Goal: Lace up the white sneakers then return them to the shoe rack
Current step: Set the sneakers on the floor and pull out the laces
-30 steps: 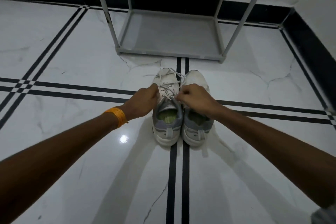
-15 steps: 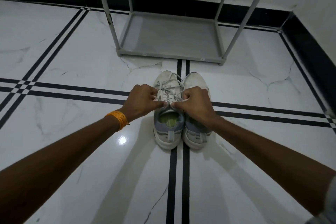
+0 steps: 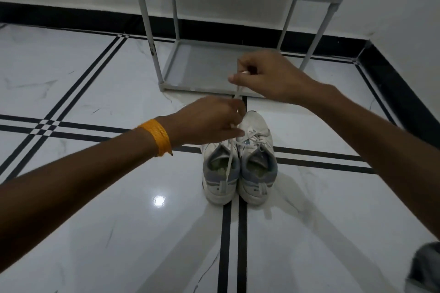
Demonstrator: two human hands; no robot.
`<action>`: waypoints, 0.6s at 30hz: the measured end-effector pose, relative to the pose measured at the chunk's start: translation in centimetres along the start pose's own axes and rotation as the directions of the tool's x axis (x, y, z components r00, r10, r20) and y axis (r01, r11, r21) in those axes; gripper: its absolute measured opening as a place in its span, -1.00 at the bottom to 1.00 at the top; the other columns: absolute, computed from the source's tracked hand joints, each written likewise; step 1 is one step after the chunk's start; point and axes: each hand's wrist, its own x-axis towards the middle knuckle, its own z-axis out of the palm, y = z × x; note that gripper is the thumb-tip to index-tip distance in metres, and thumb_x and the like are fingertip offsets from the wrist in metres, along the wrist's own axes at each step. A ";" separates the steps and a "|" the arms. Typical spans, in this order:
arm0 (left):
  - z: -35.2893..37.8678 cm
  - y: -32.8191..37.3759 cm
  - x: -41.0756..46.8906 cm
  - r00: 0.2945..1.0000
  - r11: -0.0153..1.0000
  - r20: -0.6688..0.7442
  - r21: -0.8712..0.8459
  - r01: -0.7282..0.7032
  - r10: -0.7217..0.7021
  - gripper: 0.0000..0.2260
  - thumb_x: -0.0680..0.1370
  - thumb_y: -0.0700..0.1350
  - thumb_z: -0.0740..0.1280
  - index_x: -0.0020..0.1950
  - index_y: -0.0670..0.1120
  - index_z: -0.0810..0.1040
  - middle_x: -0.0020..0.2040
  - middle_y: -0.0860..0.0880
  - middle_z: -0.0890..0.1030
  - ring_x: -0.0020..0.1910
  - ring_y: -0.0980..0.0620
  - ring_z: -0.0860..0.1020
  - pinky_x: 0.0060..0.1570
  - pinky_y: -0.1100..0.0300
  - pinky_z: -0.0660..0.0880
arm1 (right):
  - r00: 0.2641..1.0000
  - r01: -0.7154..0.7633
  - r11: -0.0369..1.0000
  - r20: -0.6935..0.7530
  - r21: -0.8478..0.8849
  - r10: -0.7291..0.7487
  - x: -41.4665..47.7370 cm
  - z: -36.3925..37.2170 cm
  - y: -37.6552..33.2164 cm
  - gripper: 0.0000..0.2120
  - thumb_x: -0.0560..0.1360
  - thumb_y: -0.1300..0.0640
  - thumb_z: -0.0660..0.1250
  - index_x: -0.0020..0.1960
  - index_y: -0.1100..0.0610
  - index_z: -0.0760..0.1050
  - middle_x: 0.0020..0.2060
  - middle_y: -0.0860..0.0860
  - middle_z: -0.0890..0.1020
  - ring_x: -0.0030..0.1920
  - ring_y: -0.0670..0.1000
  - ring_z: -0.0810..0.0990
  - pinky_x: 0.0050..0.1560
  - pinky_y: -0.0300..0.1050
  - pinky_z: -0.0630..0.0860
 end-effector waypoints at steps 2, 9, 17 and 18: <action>-0.1 -0.2 0.9 0.995 0.970 0.089 0.241 0.024 -0.046 -0.76 0.59 0.04 0.30 -0.07 -0.12 0.59 -0.02 -0.03 0.60 -0.31 0.07 0.39 -0.35 0.23 0.26 | 0.998 0.060 0.996 0.014 -0.068 -0.059 0.4 -0.2 -0.7 -0.70 0.54 0.00 0.34 -0.30 0.10 0.39 -0.44 -0.05 0.39 -0.43 -0.08 0.32 -0.34 -0.15 0.29; -4.4 -0.6 3.5 0.898 0.896 0.010 -0.062 0.439 -0.439 -0.67 0.56 0.07 0.33 -0.33 -0.08 0.53 -0.46 0.04 0.42 -0.49 0.08 0.37 -0.36 0.21 0.31 | 0.973 -0.070 0.997 -0.217 0.035 0.076 -0.2 -0.3 0.6 -0.88 0.48 0.14 0.39 -0.01 0.13 0.52 -0.08 0.05 0.61 -0.17 0.05 0.61 -0.14 0.04 0.60; -6.1 -0.4 2.9 0.802 0.571 0.120 -0.641 0.513 -0.585 -0.64 0.61 0.02 0.23 -0.27 -0.16 0.58 -0.38 -0.06 0.57 -0.45 0.06 0.49 -0.43 0.26 0.37 | 0.975 -0.172 0.926 -0.077 0.335 0.209 -1.9 3.6 0.3 -0.84 0.40 0.06 0.51 -0.15 0.15 0.65 -0.37 0.03 0.56 -0.34 -0.07 0.49 -0.24 -0.01 0.49; -6.1 -0.4 2.8 0.797 0.564 0.110 -0.650 0.510 -0.594 -0.63 0.61 0.03 0.23 -0.27 -0.16 0.58 -0.37 -0.08 0.58 -0.45 0.06 0.49 -0.42 0.25 0.37 | 0.970 -0.155 0.935 -0.130 0.320 0.205 -1.9 3.7 0.2 -0.83 0.42 0.05 0.49 -0.19 0.16 0.65 -0.41 0.02 0.54 -0.37 -0.07 0.46 -0.27 -0.05 0.45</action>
